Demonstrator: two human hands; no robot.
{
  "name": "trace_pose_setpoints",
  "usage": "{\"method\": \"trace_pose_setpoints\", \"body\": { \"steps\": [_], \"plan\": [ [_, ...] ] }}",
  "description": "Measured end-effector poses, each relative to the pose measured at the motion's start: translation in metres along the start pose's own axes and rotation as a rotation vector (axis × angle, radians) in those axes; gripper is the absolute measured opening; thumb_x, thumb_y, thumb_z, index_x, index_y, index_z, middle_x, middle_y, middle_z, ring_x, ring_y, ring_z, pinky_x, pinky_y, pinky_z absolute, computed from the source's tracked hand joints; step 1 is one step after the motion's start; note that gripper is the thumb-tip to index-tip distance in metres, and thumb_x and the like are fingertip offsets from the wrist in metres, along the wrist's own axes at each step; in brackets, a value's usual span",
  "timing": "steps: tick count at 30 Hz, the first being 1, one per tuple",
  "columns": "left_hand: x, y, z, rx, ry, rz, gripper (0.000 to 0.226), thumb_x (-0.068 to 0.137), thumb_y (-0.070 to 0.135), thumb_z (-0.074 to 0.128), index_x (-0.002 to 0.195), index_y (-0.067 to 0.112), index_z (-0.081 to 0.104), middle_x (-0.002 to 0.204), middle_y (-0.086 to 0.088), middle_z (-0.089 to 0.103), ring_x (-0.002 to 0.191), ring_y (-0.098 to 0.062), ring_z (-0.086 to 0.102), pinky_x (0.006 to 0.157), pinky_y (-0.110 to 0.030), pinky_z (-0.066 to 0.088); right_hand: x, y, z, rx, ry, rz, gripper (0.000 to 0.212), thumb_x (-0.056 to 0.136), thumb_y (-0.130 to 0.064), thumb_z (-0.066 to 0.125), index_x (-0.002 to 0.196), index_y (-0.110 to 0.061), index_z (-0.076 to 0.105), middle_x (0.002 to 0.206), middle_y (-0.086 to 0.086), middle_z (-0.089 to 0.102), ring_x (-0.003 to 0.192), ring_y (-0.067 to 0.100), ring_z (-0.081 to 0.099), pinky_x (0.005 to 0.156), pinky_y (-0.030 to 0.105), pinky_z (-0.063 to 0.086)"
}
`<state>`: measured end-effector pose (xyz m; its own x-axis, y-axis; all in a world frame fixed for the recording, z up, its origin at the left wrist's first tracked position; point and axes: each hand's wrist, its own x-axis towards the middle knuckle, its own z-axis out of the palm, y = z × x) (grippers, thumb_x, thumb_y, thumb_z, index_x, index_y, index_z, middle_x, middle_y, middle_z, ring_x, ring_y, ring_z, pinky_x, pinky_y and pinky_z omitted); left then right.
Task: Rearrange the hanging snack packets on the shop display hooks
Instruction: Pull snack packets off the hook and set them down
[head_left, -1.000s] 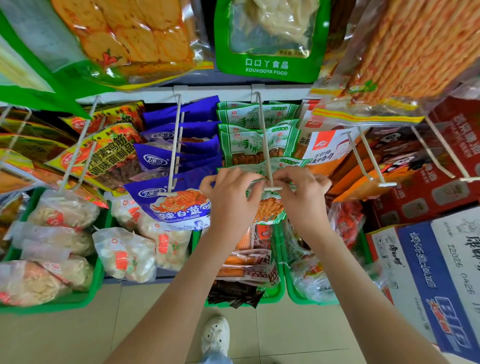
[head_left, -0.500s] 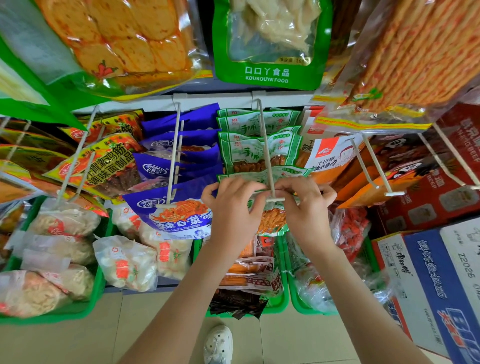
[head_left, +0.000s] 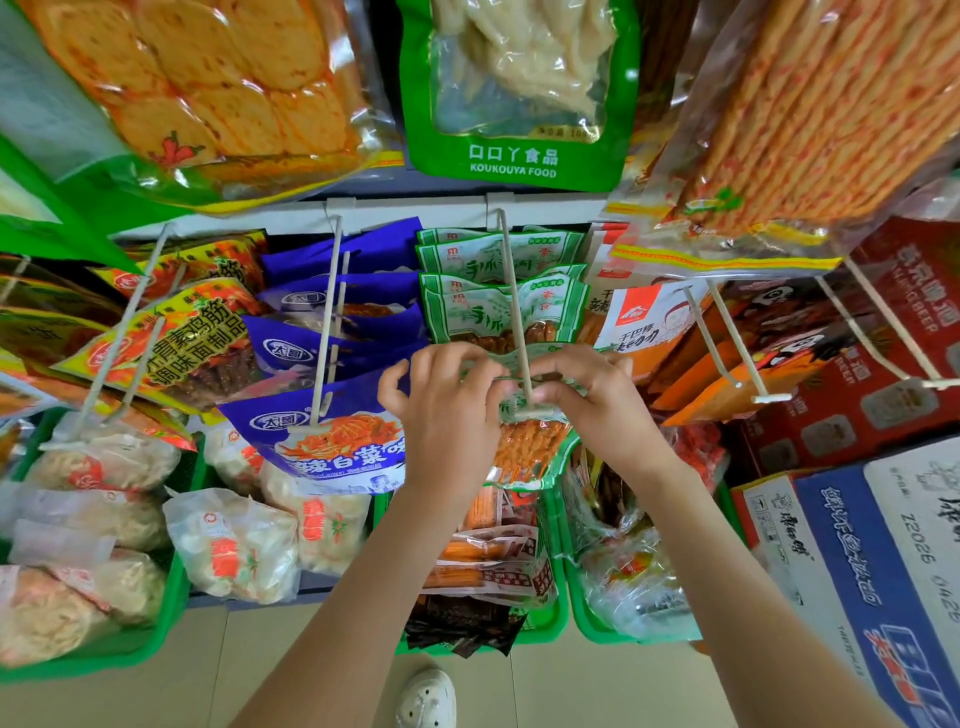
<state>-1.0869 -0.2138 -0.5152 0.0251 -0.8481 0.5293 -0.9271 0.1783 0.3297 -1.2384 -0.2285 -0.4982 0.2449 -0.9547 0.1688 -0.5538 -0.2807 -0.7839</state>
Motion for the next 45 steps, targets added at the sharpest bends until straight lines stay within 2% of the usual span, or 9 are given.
{"method": "trace_pose_setpoints", "body": {
  "steps": [4, 7, 11, 16, 23, 29, 33, 41, 45],
  "plan": [
    [0.011, 0.002, 0.003, -0.010, -0.018, -0.019, 0.003, 0.074, 0.023, 0.066, 0.073, 0.025, 0.068, 0.111, 0.004, 0.062, 0.109, -0.018, 0.048, 0.092, -0.040, 0.019, 0.003, 0.003, -0.011, 0.034, -0.093, 0.100, 0.056, 0.082, -0.031, 0.066, 0.125, -0.048, 0.034, 0.084, -0.014, 0.055, 0.095, 0.014, 0.049, 0.095, 0.012, 0.015],
    [0.017, 0.000, 0.009, -0.023, -0.044, 0.001, 0.011, 0.075, 0.014, 0.072, 0.073, 0.023, 0.066, 0.088, 0.008, 0.065, 0.094, -0.020, 0.059, 0.091, -0.039, 0.017, 0.011, 0.012, -0.012, -0.123, -0.020, 0.072, 0.054, 0.086, -0.023, 0.063, 0.135, -0.029, 0.040, 0.087, -0.010, 0.059, 0.094, 0.013, 0.055, 0.097, 0.026, 0.025],
    [0.026, 0.000, 0.015, -0.018, -0.078, 0.009, 0.013, 0.084, 0.015, 0.056, 0.073, 0.021, 0.060, 0.073, 0.008, 0.061, 0.081, -0.021, 0.059, 0.089, -0.039, 0.019, 0.026, 0.024, -0.001, -0.260, 0.147, 0.058, 0.025, 0.088, -0.019, 0.057, 0.110, -0.006, 0.058, 0.085, 0.010, 0.067, 0.083, 0.035, 0.062, 0.081, 0.052, 0.047],
    [0.042, -0.002, 0.025, 0.012, -0.081, 0.031, 0.019, 0.075, 0.002, 0.068, 0.080, 0.018, 0.060, 0.074, 0.003, 0.060, 0.079, -0.026, 0.058, 0.087, -0.039, 0.020, 0.041, 0.024, 0.011, -0.360, 0.266, 0.025, 0.015, 0.089, -0.014, 0.055, 0.091, 0.000, 0.058, 0.072, 0.017, 0.060, 0.066, 0.037, 0.056, 0.061, 0.037, 0.041],
    [0.062, -0.007, 0.034, 0.222, -0.255, 0.069, 0.065, 0.081, 0.012, 0.065, 0.140, 0.019, 0.038, 0.141, -0.008, 0.041, 0.135, -0.022, 0.034, 0.105, -0.044, 0.007, 0.055, 0.016, 0.005, -0.463, 0.134, 0.078, 0.058, 0.093, -0.018, 0.053, 0.144, -0.014, 0.026, 0.072, 0.008, 0.049, 0.066, 0.026, 0.046, 0.063, 0.035, 0.040],
    [0.065, -0.007, 0.031, 0.294, -0.255, 0.077, 0.039, 0.063, 0.014, 0.082, 0.098, 0.015, 0.065, 0.087, -0.001, 0.063, 0.089, -0.024, 0.061, 0.094, -0.043, 0.021, 0.057, 0.004, -0.001, -0.516, 0.027, 0.172, 0.054, 0.095, -0.023, 0.049, 0.144, -0.019, 0.026, 0.104, 0.011, 0.060, 0.107, 0.030, 0.052, 0.101, 0.043, 0.032],
    [0.064, 0.002, 0.006, 0.098, -0.357, -0.096, 0.056, 0.081, 0.006, 0.061, 0.133, 0.017, 0.045, 0.132, -0.002, 0.048, 0.127, -0.020, 0.039, 0.106, -0.041, 0.007, 0.045, -0.018, -0.005, -0.411, 0.164, 0.114, 0.053, 0.093, -0.016, 0.052, 0.142, -0.018, 0.032, 0.126, 0.008, 0.054, 0.121, 0.028, 0.043, 0.099, 0.037, 0.026],
    [0.111, 0.039, -0.064, -0.785, 0.010, -0.470, 0.073, 0.088, -0.009, 0.045, 0.148, 0.017, 0.012, 0.154, 0.001, 0.020, 0.141, -0.008, 0.019, 0.115, -0.033, 0.023, 0.054, -0.094, -0.025, 0.525, 0.334, 0.244, 0.077, 0.091, -0.011, 0.054, 0.147, -0.032, 0.006, 0.146, -0.006, 0.033, 0.128, 0.004, 0.038, 0.084, 0.003, 0.040],
    [0.144, 0.048, -0.088, -0.896, -0.045, -0.452, 0.087, 0.086, -0.009, 0.050, 0.149, 0.024, 0.001, 0.156, 0.010, 0.006, 0.141, -0.001, 0.008, 0.117, -0.028, 0.016, 0.064, -0.116, -0.038, 0.524, 0.368, 0.325, 0.083, 0.090, -0.019, 0.055, 0.146, -0.037, -0.002, 0.155, -0.007, 0.013, 0.140, 0.008, 0.019, 0.112, 0.032, 0.025]
  ]
}}
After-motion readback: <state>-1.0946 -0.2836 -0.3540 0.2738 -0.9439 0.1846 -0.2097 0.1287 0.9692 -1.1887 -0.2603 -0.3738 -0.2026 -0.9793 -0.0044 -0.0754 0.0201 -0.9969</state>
